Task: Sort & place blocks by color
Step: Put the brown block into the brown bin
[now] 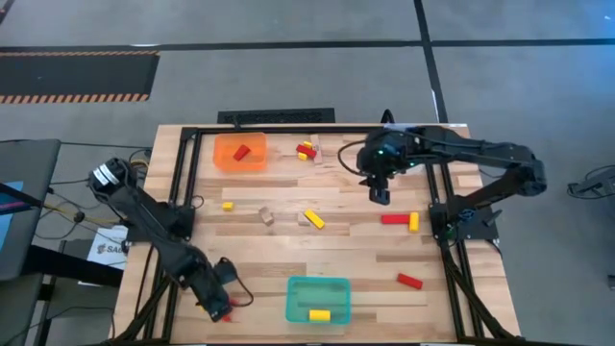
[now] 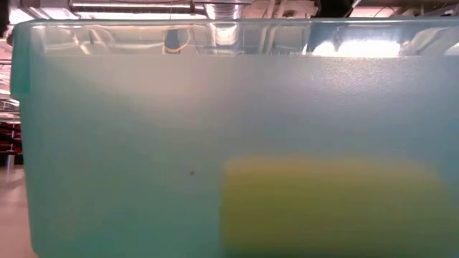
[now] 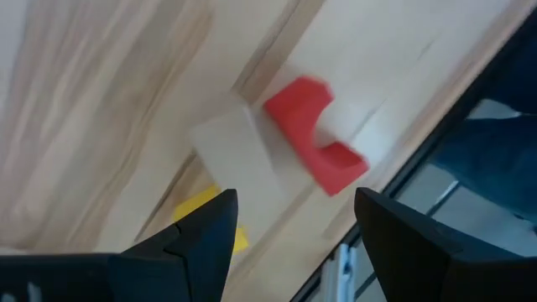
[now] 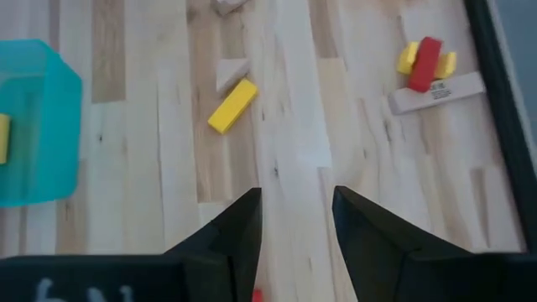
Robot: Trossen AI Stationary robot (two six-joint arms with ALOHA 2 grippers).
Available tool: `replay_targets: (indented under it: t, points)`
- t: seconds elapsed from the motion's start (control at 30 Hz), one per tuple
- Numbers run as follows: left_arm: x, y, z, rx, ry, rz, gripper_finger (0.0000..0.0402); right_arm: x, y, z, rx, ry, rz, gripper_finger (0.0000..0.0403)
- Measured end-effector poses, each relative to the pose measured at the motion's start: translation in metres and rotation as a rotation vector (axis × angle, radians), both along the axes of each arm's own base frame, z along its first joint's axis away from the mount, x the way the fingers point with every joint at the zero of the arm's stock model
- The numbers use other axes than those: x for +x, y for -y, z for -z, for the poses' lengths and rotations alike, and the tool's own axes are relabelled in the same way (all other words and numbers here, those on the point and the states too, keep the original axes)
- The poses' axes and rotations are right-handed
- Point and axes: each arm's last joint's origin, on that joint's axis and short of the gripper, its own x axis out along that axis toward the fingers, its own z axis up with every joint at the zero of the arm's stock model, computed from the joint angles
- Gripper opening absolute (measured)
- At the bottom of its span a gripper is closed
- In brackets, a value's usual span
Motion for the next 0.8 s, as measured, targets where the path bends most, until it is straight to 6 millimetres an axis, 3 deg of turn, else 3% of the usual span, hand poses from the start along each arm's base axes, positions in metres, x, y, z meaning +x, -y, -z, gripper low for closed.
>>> replay_targets:
  t: [0.27,0.8]
  points:
    - [-0.01,0.011,0.009,0.061,-0.018,-0.02,0.0229,0.011,-0.004,0.011,0.041,-0.041,-0.035,0.0163]
    - [-0.014,0.007,0.011,0.157,0.024,-0.045,0.0229,0.011,-0.008,0.009,0.076,-0.023,0.006,0.0163]
